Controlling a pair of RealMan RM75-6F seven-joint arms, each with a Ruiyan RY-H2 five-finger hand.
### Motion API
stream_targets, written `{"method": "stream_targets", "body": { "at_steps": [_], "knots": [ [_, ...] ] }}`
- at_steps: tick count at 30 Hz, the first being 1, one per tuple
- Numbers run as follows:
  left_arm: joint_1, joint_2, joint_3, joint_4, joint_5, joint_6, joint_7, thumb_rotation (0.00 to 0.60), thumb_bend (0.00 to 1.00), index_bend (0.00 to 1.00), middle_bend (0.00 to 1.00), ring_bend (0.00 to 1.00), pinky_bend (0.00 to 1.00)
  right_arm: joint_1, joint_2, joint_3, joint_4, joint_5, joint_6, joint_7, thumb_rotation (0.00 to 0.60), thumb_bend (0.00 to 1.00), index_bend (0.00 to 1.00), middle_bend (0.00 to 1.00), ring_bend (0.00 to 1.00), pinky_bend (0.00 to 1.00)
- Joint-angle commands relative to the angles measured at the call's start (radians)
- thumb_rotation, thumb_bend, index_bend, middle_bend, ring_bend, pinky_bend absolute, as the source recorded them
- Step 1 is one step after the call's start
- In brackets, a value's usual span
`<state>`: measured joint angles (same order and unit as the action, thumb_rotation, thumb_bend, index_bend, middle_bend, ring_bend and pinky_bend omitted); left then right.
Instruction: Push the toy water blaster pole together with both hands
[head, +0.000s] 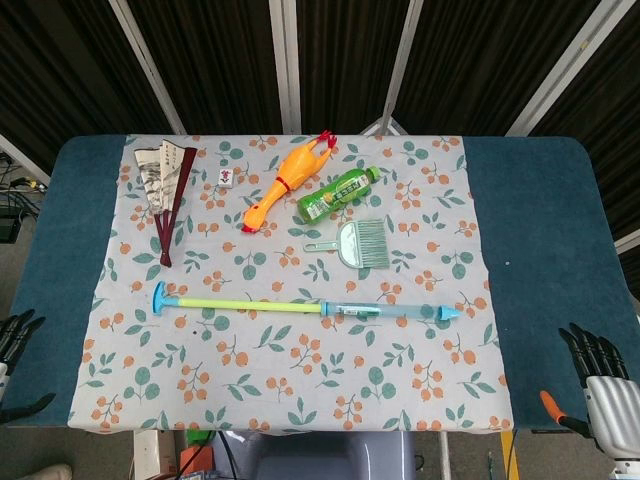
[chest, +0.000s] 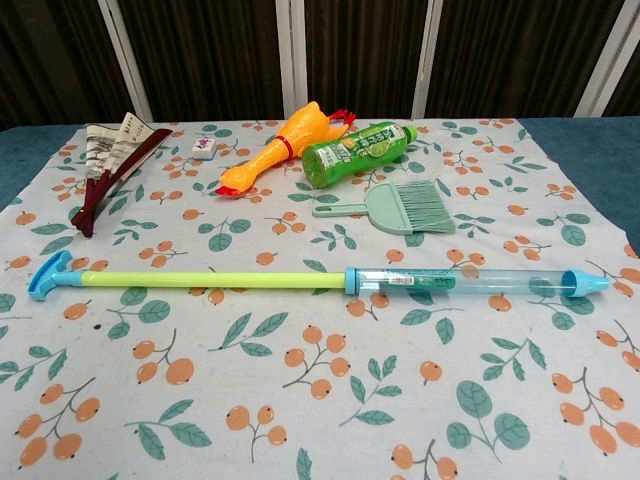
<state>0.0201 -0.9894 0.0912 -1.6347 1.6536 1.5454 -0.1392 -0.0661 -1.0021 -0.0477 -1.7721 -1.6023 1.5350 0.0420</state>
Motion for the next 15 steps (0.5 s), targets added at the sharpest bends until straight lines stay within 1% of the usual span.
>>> {"method": "stream_targets", "body": {
  "at_steps": [1,15],
  "knots": [
    [-0.001,0.000,0.000,0.001,-0.001,-0.002,-0.001,0.600,0.10,0.00,0.00,0.00,0.00,0.000,0.000,0.000,0.000,-0.001,0.000,-0.002,0.600,0.33,0.00,0.00,0.00,0.00],
    [-0.005,0.004,0.004,-0.005,0.000,-0.013,0.006,0.600,0.10,0.00,0.00,0.00,0.00,-0.001,0.002,0.000,0.001,0.003,0.001,0.006,0.600,0.33,0.00,0.00,0.00,0.00]
  ]
}}
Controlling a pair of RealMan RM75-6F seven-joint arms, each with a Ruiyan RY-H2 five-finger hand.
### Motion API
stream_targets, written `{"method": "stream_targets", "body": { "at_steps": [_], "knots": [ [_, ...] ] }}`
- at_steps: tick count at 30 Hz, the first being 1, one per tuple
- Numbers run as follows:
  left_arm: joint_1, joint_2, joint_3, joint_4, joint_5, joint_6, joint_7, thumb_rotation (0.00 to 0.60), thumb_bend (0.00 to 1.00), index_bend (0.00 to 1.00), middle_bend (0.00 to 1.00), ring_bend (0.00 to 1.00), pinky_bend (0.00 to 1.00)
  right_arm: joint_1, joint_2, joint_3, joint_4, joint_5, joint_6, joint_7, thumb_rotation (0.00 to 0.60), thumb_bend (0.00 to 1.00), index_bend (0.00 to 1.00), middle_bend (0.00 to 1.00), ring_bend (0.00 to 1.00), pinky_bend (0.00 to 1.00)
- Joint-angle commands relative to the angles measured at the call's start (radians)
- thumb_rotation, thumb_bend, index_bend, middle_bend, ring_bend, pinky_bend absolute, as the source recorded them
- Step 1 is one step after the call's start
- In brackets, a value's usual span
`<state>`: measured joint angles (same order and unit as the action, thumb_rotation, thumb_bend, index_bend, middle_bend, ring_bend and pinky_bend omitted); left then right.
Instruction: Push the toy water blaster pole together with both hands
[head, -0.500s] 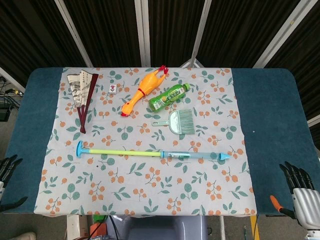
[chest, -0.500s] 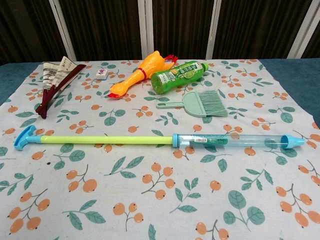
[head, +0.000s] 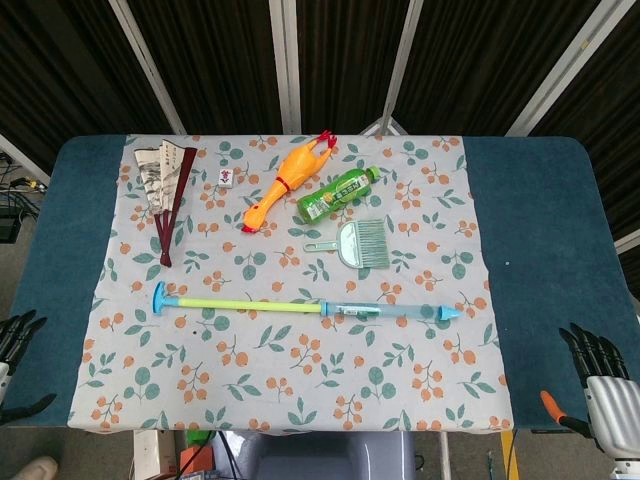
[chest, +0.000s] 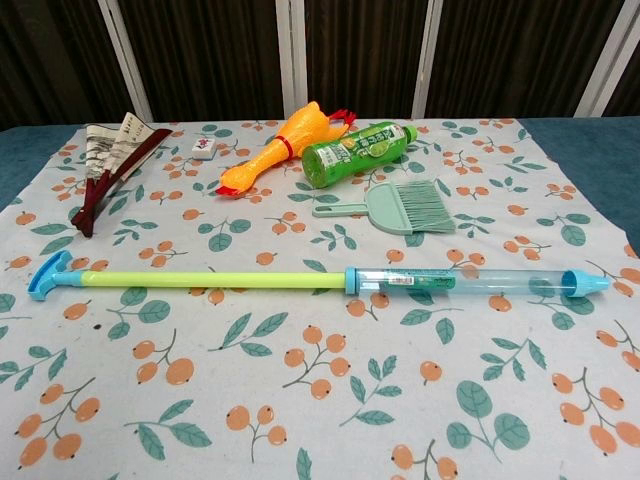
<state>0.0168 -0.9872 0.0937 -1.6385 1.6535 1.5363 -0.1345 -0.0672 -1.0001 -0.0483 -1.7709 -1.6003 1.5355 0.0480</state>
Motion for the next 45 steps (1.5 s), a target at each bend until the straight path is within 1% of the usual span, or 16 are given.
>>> {"method": "stream_targets", "body": {
  "at_steps": [1,5,10,13,15,17,19,22,27,29,32,34,37,40,45],
  "knots": [
    [-0.003,0.002,0.002,-0.001,0.000,-0.007,0.003,0.600,0.10,0.00,0.00,0.00,0.00,-0.001,0.000,0.001,-0.001,0.002,0.001,-0.001,0.600,0.33,0.00,0.00,0.00,0.00],
    [-0.013,0.009,-0.004,-0.018,-0.007,-0.022,0.019,0.600,0.10,0.00,0.00,0.00,0.00,0.002,-0.001,0.003,-0.002,0.013,-0.008,-0.004,0.600,0.33,0.00,0.00,0.00,0.00],
    [-0.045,0.015,-0.023,-0.059,-0.025,-0.063,0.077,0.600,0.10,0.00,0.00,0.00,0.00,0.006,0.003,0.001,-0.006,0.014,-0.019,0.002,0.600,0.33,0.00,0.00,0.00,0.00],
    [-0.078,0.024,-0.034,-0.107,-0.037,-0.114,0.124,0.600,0.14,0.04,0.00,0.00,0.00,0.008,0.004,-0.001,-0.007,0.010,-0.021,0.002,0.600,0.33,0.00,0.00,0.00,0.00],
    [-0.108,0.026,-0.050,-0.149,-0.056,-0.155,0.173,0.600,0.15,0.06,0.00,0.00,0.00,0.008,0.004,-0.001,-0.007,0.009,-0.022,0.003,0.600,0.33,0.00,0.00,0.00,0.00],
    [-0.140,0.023,-0.073,-0.189,-0.084,-0.195,0.229,0.600,0.15,0.09,0.01,0.00,0.00,0.008,0.005,-0.002,-0.007,0.010,-0.023,0.006,0.600,0.33,0.00,0.00,0.00,0.00],
    [-0.179,0.015,-0.101,-0.231,-0.126,-0.243,0.294,0.600,0.16,0.15,0.03,0.00,0.00,0.008,0.007,-0.002,-0.008,0.012,-0.024,0.010,0.600,0.33,0.00,0.00,0.00,0.00],
    [-0.233,-0.007,-0.148,-0.277,-0.215,-0.304,0.387,0.600,0.19,0.17,0.05,0.00,0.00,0.008,0.009,-0.003,-0.008,0.012,-0.025,0.014,0.600,0.33,0.00,0.00,0.00,0.00],
    [-0.340,-0.072,-0.232,-0.311,-0.402,-0.388,0.552,0.600,0.23,0.25,0.07,0.00,0.00,0.010,0.014,-0.005,-0.009,0.014,-0.030,0.022,0.600,0.33,0.00,0.00,0.00,0.00],
    [-0.376,-0.103,-0.255,-0.308,-0.466,-0.401,0.609,0.600,0.25,0.27,0.08,0.00,0.00,0.011,0.016,-0.006,-0.011,0.016,-0.034,0.024,0.600,0.33,0.00,0.00,0.00,0.00],
    [-0.433,-0.164,-0.286,-0.277,-0.564,-0.415,0.689,0.600,0.27,0.33,0.09,0.00,0.00,0.012,0.020,-0.007,-0.014,0.019,-0.041,0.031,0.600,0.33,0.00,0.00,0.00,0.00],
    [-0.468,-0.208,-0.301,-0.248,-0.632,-0.420,0.737,0.600,0.29,0.37,0.11,0.00,0.03,0.014,0.022,-0.008,-0.013,0.019,-0.043,0.034,0.600,0.33,0.00,0.00,0.00,0.00],
    [-0.513,-0.268,-0.316,-0.212,-0.725,-0.419,0.794,0.600,0.31,0.38,0.12,0.00,0.05,0.015,0.024,-0.008,-0.014,0.020,-0.047,0.039,0.600,0.33,0.00,0.00,0.00,0.00],
    [-0.557,-0.324,-0.319,-0.169,-0.800,-0.414,0.852,0.600,0.32,0.40,0.13,0.00,0.05,0.018,0.027,-0.009,-0.016,0.024,-0.055,0.045,0.600,0.33,0.00,0.00,0.00,0.00],
    [-0.607,-0.389,-0.312,-0.114,-0.859,-0.396,0.916,0.600,0.35,0.41,0.13,0.00,0.05,0.021,0.030,-0.011,-0.017,0.026,-0.062,0.047,0.600,0.33,0.00,0.00,0.00,0.00]
  ]
}}
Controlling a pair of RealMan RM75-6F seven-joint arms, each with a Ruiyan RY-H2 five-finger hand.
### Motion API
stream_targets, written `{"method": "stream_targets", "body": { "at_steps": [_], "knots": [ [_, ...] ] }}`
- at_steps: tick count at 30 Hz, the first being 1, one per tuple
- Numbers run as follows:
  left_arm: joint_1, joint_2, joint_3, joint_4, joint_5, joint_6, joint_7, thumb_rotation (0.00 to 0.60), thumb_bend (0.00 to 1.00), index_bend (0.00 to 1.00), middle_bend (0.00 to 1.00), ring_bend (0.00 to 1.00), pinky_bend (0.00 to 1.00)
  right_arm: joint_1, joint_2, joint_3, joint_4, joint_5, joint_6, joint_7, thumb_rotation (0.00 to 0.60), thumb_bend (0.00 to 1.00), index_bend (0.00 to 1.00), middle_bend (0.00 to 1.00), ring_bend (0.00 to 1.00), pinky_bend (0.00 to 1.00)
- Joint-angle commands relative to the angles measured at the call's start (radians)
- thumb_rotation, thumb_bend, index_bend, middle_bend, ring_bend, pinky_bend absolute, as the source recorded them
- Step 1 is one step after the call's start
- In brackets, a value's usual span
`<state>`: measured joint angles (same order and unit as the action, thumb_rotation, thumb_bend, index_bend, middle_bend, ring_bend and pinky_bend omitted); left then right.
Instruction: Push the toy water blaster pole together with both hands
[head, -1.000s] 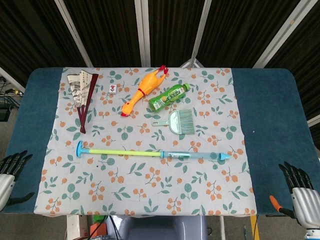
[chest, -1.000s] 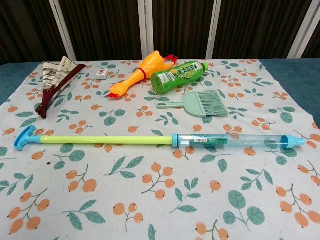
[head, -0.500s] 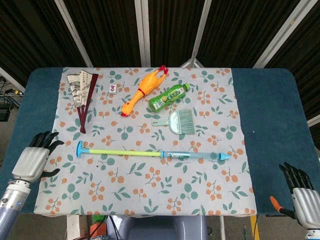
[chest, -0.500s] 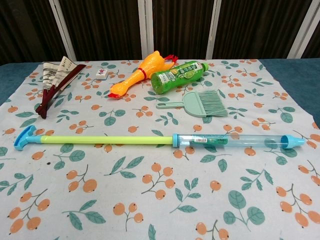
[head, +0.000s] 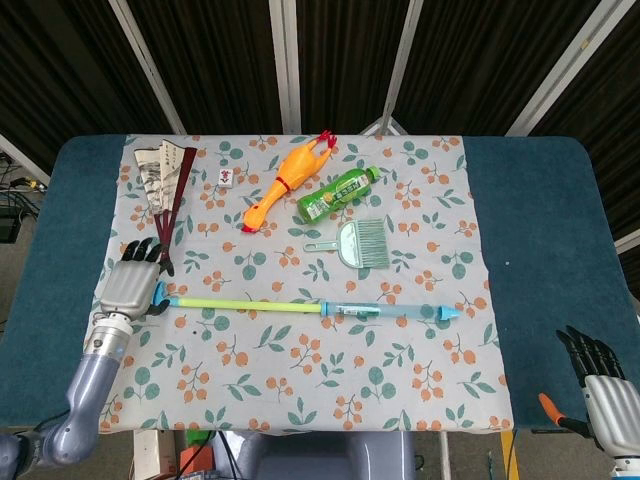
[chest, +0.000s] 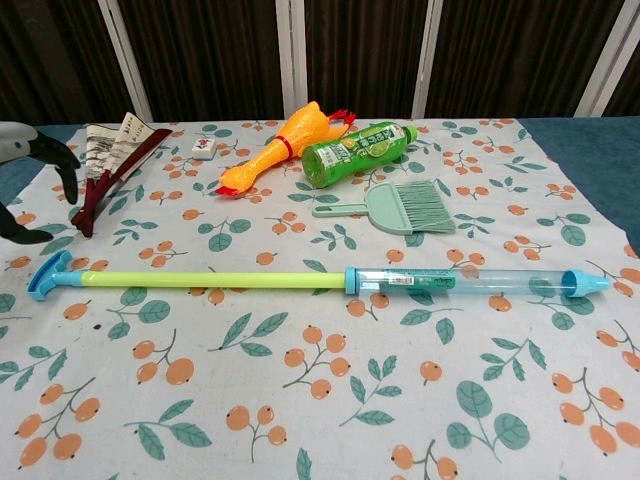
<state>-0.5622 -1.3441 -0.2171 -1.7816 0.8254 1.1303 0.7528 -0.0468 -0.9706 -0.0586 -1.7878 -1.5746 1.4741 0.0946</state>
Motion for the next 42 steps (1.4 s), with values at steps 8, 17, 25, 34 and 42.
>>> {"method": "stream_targets", "body": {
  "at_steps": [8,17,25,34,42],
  "knots": [
    [-0.079,-0.102,0.009,0.116,-0.118,0.010,0.067,0.600,0.37,0.42,0.13,0.00,0.05,0.003,0.003,-0.002,-0.002,0.002,-0.007,0.005,0.600,0.33,0.00,0.00,0.00,0.00],
    [-0.098,-0.137,0.053,0.176,-0.160,-0.003,0.076,0.600,0.38,0.47,0.13,0.00,0.05,0.003,0.004,0.000,-0.006,0.012,-0.010,0.000,0.600,0.33,0.00,0.00,0.00,0.00],
    [-0.090,-0.144,0.093,0.207,-0.151,-0.008,0.051,0.600,0.39,0.47,0.13,0.00,0.05,0.003,0.005,-0.001,-0.008,0.014,-0.012,-0.002,0.600,0.33,0.00,0.00,0.00,0.00],
    [-0.101,-0.162,0.097,0.222,-0.156,-0.018,0.032,0.600,0.40,0.47,0.13,0.00,0.05,0.002,0.006,-0.001,-0.007,0.014,-0.010,0.001,0.600,0.33,0.00,0.00,0.00,0.00],
    [-0.111,-0.176,0.113,0.229,-0.170,-0.019,0.051,0.600,0.40,0.48,0.13,0.00,0.05,0.002,0.004,0.000,-0.007,0.015,-0.008,-0.001,0.600,0.33,0.00,0.00,0.00,0.00]
  ]
}}
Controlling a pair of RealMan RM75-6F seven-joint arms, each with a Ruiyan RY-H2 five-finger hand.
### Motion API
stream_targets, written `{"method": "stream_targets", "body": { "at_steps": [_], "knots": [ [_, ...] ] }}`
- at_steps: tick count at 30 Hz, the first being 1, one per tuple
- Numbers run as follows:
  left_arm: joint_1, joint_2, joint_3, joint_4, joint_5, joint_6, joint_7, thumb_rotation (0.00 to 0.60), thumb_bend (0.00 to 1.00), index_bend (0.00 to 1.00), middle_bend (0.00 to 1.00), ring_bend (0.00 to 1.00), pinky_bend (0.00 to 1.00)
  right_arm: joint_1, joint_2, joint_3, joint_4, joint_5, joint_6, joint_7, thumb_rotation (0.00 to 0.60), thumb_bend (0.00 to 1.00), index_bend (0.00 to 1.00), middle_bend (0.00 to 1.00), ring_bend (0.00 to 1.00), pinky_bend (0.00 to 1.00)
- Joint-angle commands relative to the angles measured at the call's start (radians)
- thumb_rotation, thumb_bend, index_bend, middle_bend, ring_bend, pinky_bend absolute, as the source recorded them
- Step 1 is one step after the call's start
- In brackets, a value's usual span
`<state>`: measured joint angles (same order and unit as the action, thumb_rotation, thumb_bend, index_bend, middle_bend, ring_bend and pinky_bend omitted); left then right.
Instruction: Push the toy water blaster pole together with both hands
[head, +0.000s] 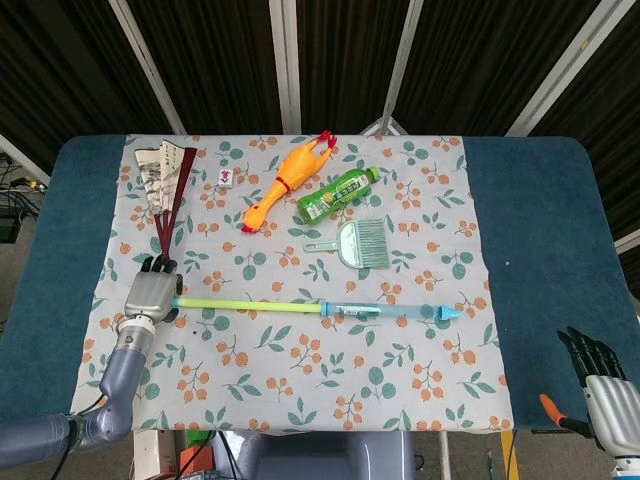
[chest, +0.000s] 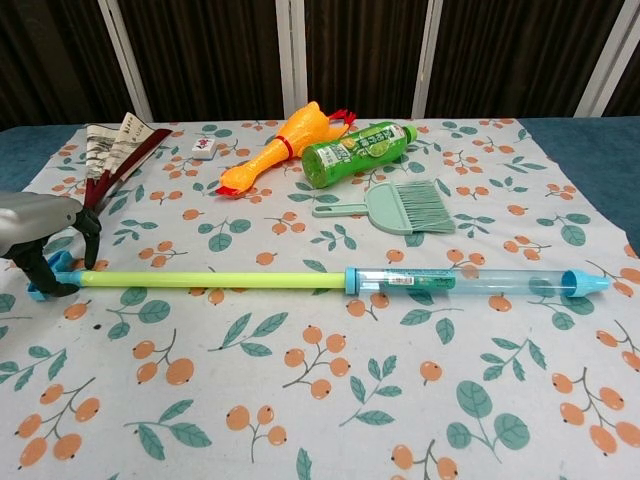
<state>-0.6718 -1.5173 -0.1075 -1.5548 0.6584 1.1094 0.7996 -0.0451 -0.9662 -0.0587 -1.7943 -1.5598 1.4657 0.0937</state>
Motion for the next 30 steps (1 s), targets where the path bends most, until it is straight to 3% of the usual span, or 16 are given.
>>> {"method": "stream_targets", "body": {
  "at_steps": [1,9,16,23,30],
  "knots": [
    [-0.003,-0.004,0.005,0.003,-0.005,0.003,0.007,0.600,0.40,0.48,0.13,0.00,0.05,0.000,0.000,0.000,0.000,0.000,0.000,0.000,0.600,0.33,0.00,0.00,0.00,0.00],
    [-0.003,-0.010,0.013,0.019,-0.010,0.005,0.002,0.600,0.41,0.50,0.13,0.00,0.05,0.000,-0.001,0.000,0.000,-0.001,0.001,-0.001,0.600,0.33,0.00,0.00,0.00,0.00],
    [0.002,-0.012,0.020,0.015,0.018,0.010,-0.022,0.600,0.52,0.57,0.13,0.00,0.05,-0.001,-0.001,0.000,0.000,-0.001,0.002,-0.002,0.600,0.33,0.00,0.00,0.00,0.00],
    [0.002,0.004,0.017,-0.046,0.047,0.031,-0.026,0.600,0.53,0.60,0.14,0.00,0.05,0.006,0.002,0.001,-0.009,0.004,-0.012,0.004,0.600,0.33,0.00,0.00,0.00,0.00],
    [-0.006,0.029,0.017,-0.140,0.055,0.078,0.016,0.600,0.53,0.60,0.14,0.00,0.05,0.086,0.035,0.023,-0.105,0.033,-0.132,0.011,0.600,0.33,0.00,0.00,0.00,0.00]
  ]
}}
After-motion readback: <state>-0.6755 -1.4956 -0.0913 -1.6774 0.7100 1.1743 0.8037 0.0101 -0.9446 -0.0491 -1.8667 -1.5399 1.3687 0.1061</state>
